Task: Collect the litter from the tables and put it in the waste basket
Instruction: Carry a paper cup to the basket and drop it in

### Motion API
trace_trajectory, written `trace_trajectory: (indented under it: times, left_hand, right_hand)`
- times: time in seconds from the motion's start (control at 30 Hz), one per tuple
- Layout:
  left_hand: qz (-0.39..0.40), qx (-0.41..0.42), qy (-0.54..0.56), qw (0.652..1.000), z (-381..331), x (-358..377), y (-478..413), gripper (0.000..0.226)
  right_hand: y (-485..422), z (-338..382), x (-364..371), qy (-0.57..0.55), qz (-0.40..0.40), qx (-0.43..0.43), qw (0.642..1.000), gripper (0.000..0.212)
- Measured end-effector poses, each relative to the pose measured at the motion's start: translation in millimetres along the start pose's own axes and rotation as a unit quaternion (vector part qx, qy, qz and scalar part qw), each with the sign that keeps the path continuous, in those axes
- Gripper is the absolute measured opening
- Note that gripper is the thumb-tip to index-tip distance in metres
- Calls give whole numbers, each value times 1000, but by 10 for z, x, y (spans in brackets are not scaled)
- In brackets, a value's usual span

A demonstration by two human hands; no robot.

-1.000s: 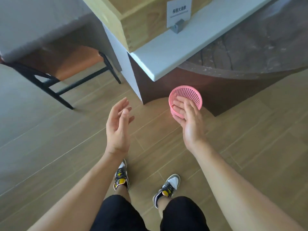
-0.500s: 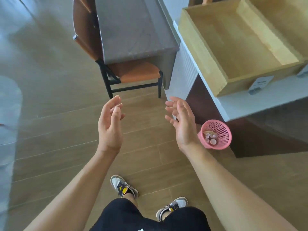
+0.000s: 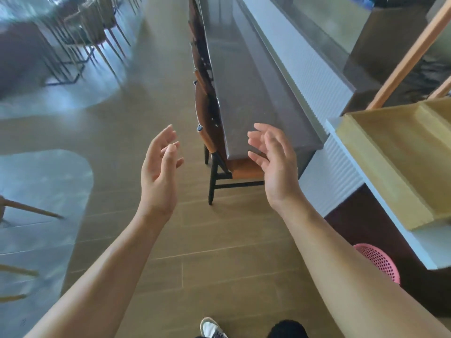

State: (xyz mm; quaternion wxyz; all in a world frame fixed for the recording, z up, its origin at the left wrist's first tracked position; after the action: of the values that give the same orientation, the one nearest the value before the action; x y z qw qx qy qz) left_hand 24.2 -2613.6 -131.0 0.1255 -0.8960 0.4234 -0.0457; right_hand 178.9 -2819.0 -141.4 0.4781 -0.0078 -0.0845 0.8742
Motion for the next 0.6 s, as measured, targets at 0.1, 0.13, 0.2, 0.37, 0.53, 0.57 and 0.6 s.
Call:
trace_trajectory:
  times: [0.1, 0.13, 0.2, 0.37, 0.53, 0.57, 0.6]
  left_hand:
    - [-3, 27, 6, 1000, -230, -211, -330, 37]
    - [-7, 35, 10, 999, -294, -282, -437, 36]
    - [-14, 47, 17, 999, -392, -413, -651, 36]
    - [-32, 73, 17, 997, -515, -684, -1280, 38]
    - [-37, 93, -2, 995, -443, -886, -2050, 38]
    - [-41, 97, -5, 994, -411, -935, -2230, 39]
    - [-46, 99, -5, 994, -377, -986, -2422, 40]
  right_hand:
    - [-315, 251, 296, -4, 9, -23, 1000, 25]
    - [-427, 332, 377, -6, 11, -32, 999, 25]
    - [-653, 478, 519, -15, 16, -50, 999, 27]
    - [-1296, 734, 917, -29, 36, -87, 995, 30]
    - [-2150, 708, 1241, -47, 39, -105, 993, 27]
    - [-2351, 688, 1310, -51, 41, -107, 992, 29]
    - [-2560, 669, 1381, -53, 44, -108, 992, 31]
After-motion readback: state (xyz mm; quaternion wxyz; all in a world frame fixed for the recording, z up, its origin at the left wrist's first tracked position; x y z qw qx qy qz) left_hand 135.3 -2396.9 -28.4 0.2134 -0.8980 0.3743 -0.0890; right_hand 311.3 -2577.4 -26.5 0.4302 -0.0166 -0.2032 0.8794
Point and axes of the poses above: each hand's wrist, its own y-axis away from the middle knuckle, its own x-axis out of the palm, z = x × y, the point moved 10 cm from there along -y, towards the middle knuckle, and after that the axes turned 9 degrees about z, right-handed, at the moved point
